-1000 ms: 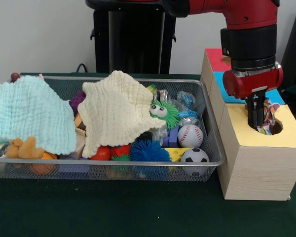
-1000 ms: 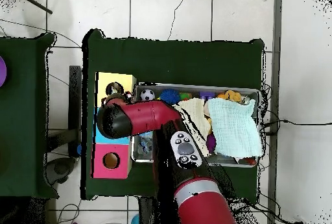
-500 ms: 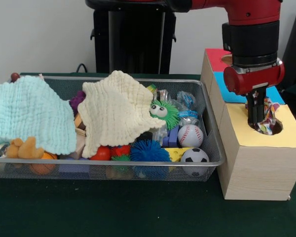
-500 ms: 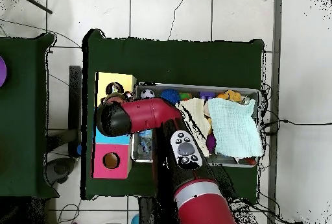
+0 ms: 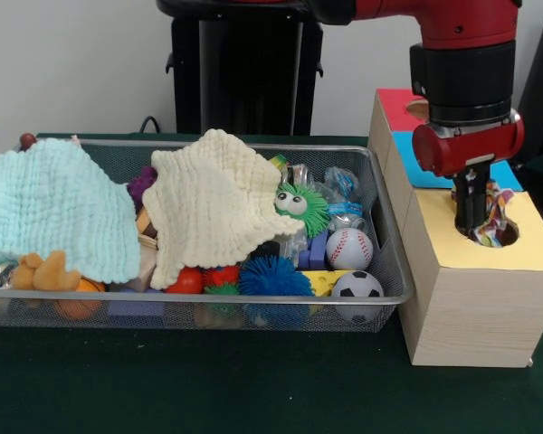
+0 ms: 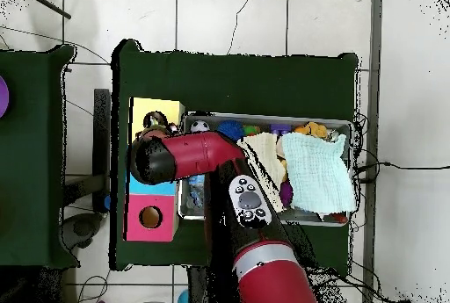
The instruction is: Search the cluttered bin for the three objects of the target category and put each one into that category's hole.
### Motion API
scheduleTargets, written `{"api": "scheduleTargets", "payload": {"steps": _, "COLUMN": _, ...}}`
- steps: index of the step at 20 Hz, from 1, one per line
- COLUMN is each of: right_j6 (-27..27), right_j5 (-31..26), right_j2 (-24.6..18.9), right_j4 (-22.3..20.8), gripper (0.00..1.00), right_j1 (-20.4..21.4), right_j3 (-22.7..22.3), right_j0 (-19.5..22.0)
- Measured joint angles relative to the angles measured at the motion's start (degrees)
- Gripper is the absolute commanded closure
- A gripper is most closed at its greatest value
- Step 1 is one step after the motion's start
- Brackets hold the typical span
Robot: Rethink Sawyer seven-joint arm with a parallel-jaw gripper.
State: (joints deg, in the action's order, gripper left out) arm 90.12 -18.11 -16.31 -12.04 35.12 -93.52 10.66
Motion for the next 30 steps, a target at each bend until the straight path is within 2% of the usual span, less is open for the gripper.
{"api": "scheduleTargets", "payload": {"steps": 14, "right_j6": 0.00, "right_j5": 0.05, "right_j2": 1.41, "right_j4": 0.00, "gripper": 1.00, "right_j1": -1.67, "right_j3": 1.90, "right_j0": -1.56}}
{"api": "scheduleTargets", "payload": {"steps": 20, "right_j6": 0.00, "right_j5": 1.76, "right_j2": 5.22, "right_j4": 0.00, "gripper": 1.00, "right_j1": -3.81, "right_j3": 4.46, "right_j0": -5.14}}
{"api": "scheduleTargets", "payload": {"steps": 24, "right_j6": 0.00, "right_j5": 4.47, "right_j2": 9.37, "right_j4": 0.00, "gripper": 1.00, "right_j1": -5.47, "right_j3": 6.39, "right_j0": -8.85}}
{"api": "scheduleTargets", "payload": {"steps": 30, "right_j6": 0.00, "right_j5": 8.98, "right_j2": 14.10, "right_j4": -0.02, "gripper": 1.00, "right_j1": -5.06, "right_j3": 5.84, "right_j0": -12.82}}
